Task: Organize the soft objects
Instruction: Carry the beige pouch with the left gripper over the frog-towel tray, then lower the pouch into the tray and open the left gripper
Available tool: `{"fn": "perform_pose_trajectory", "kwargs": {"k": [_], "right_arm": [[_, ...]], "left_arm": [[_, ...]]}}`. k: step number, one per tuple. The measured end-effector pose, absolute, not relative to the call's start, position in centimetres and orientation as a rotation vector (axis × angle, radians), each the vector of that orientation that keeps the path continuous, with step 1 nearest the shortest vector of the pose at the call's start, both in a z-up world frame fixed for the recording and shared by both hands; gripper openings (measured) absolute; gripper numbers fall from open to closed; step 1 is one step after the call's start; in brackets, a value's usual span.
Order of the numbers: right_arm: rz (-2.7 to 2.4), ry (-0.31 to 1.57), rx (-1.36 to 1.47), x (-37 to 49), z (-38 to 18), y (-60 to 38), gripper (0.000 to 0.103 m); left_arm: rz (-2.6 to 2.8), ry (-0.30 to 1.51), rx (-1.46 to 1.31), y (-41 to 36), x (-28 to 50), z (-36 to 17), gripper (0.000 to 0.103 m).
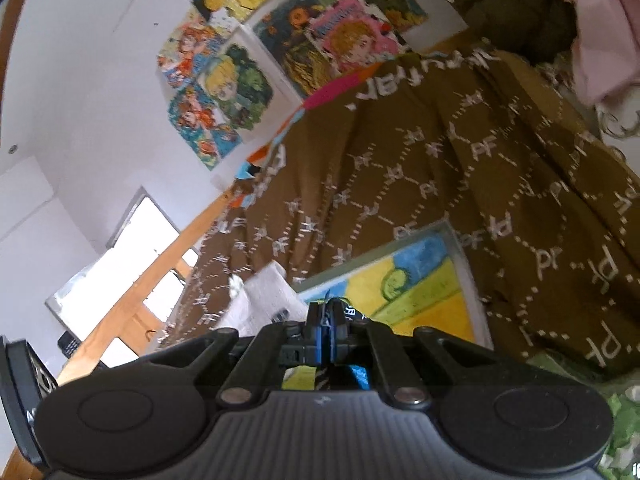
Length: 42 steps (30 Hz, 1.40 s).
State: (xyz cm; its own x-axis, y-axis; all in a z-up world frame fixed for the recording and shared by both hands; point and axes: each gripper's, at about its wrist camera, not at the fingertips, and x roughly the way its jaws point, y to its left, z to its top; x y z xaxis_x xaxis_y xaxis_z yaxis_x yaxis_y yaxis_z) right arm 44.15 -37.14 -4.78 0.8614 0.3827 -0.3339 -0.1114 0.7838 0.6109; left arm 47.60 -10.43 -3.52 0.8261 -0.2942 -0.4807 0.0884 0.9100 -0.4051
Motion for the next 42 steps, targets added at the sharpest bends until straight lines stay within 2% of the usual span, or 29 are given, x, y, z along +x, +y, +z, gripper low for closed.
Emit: {"fn": "perform_pose_trajectory", "kwargs": {"k": [7, 15, 18, 22, 27, 32, 38, 42], "right_arm": [[0.240, 0.560, 0.649, 45.0, -6.6, -38.3, 0.005], [0.219, 0.636, 0.625, 45.2, -7.4, -38.1, 0.015], [0.221, 0.654, 0.623, 45.2, -7.3, -38.1, 0.023], [0.236, 0.663, 0.622, 44.9, -6.8, -38.0, 0.039], [0.249, 0.631, 0.593, 44.2, -5.6, -37.9, 0.058], [0.272, 0.586, 0.548, 43.1, -3.8, -37.8, 0.087], [0.299, 0.510, 0.497, 40.6, -1.2, -37.5, 0.101], [0.311, 0.434, 0.452, 37.9, 0.6, -36.9, 0.103]], "left_arm": [[-0.191, 0.585, -0.360, -12.0, 49.7, -4.3, 0.043], [-0.174, 0.722, -0.384, -12.0, 50.4, -6.5, 0.047], [-0.157, 0.751, -0.381, -11.9, 50.3, -6.8, 0.050], [-0.138, 0.774, -0.383, -11.8, 50.1, -6.8, 0.056], [-0.115, 0.769, -0.391, -11.4, 49.4, -6.4, 0.069], [-0.112, 0.717, -0.393, -10.8, 48.0, -5.1, 0.084], [-0.139, 0.600, -0.345, -10.0, 44.7, -1.9, 0.099], [-0.149, 0.531, -0.320, -9.2, 41.8, 0.7, 0.101]]}}
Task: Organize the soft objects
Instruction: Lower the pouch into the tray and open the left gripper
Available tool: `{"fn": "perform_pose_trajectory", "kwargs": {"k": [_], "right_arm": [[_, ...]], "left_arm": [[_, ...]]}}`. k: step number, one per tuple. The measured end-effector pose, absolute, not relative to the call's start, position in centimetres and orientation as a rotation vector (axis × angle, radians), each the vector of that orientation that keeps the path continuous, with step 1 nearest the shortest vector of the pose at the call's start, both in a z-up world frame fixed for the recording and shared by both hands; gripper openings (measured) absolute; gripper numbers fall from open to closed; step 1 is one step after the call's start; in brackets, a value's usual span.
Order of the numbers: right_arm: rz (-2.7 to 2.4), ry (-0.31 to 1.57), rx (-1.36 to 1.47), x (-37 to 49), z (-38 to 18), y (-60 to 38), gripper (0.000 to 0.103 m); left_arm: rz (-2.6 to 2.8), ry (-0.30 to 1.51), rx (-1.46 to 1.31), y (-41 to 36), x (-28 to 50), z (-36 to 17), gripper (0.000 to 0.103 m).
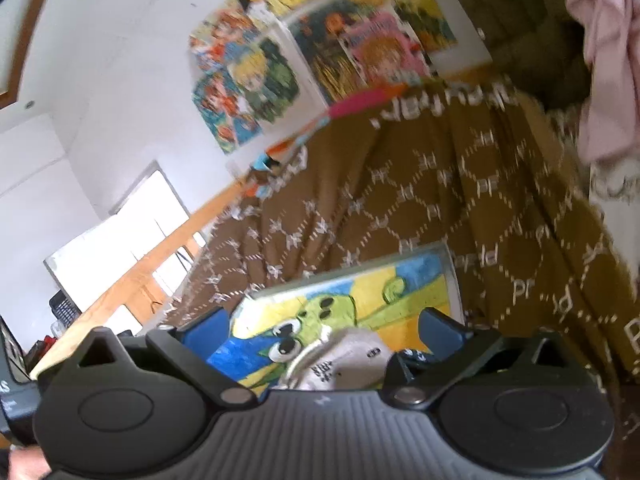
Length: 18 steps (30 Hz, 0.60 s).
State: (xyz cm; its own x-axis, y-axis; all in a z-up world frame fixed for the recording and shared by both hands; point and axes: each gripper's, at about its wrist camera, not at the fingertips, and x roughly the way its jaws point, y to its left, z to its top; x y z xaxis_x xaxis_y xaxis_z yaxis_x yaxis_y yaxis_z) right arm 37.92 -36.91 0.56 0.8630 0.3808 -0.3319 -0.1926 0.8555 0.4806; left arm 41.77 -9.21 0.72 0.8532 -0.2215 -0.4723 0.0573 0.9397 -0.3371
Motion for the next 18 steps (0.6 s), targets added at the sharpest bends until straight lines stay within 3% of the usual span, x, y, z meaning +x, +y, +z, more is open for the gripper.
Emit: {"fn": "perform_pose_trajectory", "kwargs": {"k": [10, 18], "right_arm": [[0.196, 0.227, 0.219, 29.6, 3.4, -33.5, 0.103], [0.158, 0.164, 0.223, 22.8, 3.2, -31.6, 0.103]], "left_arm": [[-0.159, 0.362, -0.214, -7.4, 32.4, 4.7, 0.102], [-0.157, 0.276, -0.145, -5.6, 24.7, 4.8, 0.102]]}}
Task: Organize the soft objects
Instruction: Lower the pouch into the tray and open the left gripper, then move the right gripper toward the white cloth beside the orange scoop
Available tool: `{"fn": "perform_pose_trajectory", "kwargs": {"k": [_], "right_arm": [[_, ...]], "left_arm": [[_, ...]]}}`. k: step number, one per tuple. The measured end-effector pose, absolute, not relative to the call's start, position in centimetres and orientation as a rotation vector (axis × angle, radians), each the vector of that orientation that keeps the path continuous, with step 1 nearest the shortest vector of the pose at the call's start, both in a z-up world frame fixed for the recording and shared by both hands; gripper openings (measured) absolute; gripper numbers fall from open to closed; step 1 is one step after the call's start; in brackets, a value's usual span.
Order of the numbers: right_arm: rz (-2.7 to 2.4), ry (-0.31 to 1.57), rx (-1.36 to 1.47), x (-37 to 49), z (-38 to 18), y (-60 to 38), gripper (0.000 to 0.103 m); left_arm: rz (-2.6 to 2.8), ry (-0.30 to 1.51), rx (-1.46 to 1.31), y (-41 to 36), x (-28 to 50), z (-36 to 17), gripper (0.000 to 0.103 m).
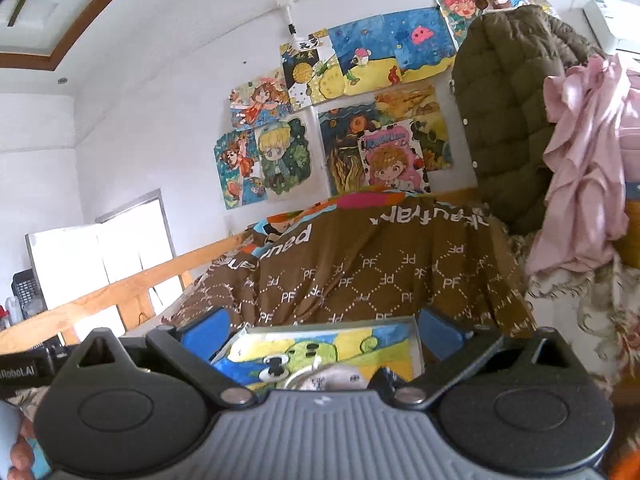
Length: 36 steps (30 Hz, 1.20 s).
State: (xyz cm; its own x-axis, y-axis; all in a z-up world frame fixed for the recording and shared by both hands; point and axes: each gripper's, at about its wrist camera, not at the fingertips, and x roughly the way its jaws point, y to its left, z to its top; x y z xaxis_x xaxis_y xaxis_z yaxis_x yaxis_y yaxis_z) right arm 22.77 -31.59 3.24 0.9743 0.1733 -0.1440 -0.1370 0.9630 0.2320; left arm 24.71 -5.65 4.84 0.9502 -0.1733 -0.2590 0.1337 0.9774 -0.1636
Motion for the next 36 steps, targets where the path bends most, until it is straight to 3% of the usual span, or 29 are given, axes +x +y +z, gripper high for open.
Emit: {"fn": "perform_pose_trajectory", "kwargs": {"k": [13, 36], "right_arm": [[0.145, 0.214, 0.227, 13.2, 0.7, -28.8, 0.103], [0.074, 0.471, 0.191, 8.4, -1.7, -25.3, 0.103]], "left_arm": [[-0.187, 0.291, -0.103, -2.8, 16.2, 2.3, 0.102], [-0.182, 0.341, -0.048, 0.4, 10.8, -2.0, 0.102]]}}
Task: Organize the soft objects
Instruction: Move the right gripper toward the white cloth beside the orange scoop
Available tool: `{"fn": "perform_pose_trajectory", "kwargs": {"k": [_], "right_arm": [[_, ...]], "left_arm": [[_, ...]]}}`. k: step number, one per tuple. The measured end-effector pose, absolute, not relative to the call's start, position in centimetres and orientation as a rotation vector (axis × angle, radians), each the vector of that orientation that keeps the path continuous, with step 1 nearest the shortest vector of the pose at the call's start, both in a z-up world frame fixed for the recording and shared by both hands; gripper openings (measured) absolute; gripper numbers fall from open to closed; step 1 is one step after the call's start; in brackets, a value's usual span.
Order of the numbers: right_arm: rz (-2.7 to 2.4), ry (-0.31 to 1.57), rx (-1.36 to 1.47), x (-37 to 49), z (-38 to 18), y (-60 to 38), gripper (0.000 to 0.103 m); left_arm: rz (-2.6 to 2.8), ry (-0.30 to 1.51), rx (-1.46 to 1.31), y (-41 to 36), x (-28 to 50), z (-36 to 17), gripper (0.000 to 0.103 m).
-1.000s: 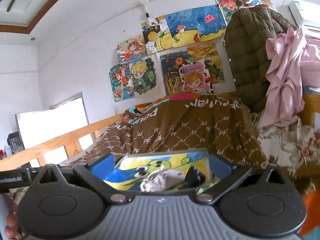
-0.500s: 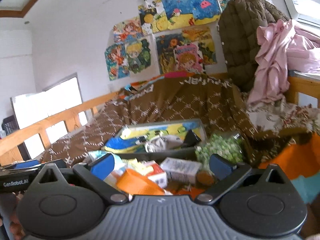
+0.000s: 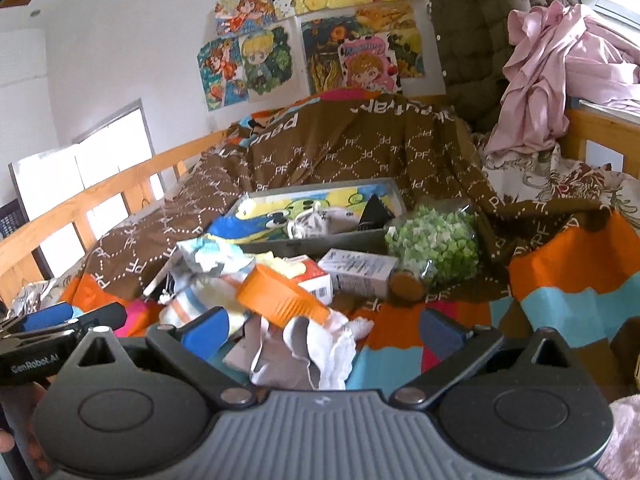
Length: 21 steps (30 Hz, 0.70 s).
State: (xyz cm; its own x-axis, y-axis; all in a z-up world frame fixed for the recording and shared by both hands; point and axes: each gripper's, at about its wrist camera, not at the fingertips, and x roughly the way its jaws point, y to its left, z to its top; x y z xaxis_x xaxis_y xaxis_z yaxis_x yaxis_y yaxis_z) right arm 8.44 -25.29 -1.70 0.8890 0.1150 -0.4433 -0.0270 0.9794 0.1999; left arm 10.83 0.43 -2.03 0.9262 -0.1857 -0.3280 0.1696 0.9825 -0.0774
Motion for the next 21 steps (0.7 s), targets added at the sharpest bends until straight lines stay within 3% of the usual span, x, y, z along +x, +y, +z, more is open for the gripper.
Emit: {"fn": "perform_pose_trajectory", "kwargs": {"k": [21], "right_arm": [[0.121, 0.585, 0.115, 9.5, -2.7, -23.6, 0.103]], "left_arm": [[-0.133, 0.381, -0.056, 1.6, 11.1, -3.3, 0.102]]}}
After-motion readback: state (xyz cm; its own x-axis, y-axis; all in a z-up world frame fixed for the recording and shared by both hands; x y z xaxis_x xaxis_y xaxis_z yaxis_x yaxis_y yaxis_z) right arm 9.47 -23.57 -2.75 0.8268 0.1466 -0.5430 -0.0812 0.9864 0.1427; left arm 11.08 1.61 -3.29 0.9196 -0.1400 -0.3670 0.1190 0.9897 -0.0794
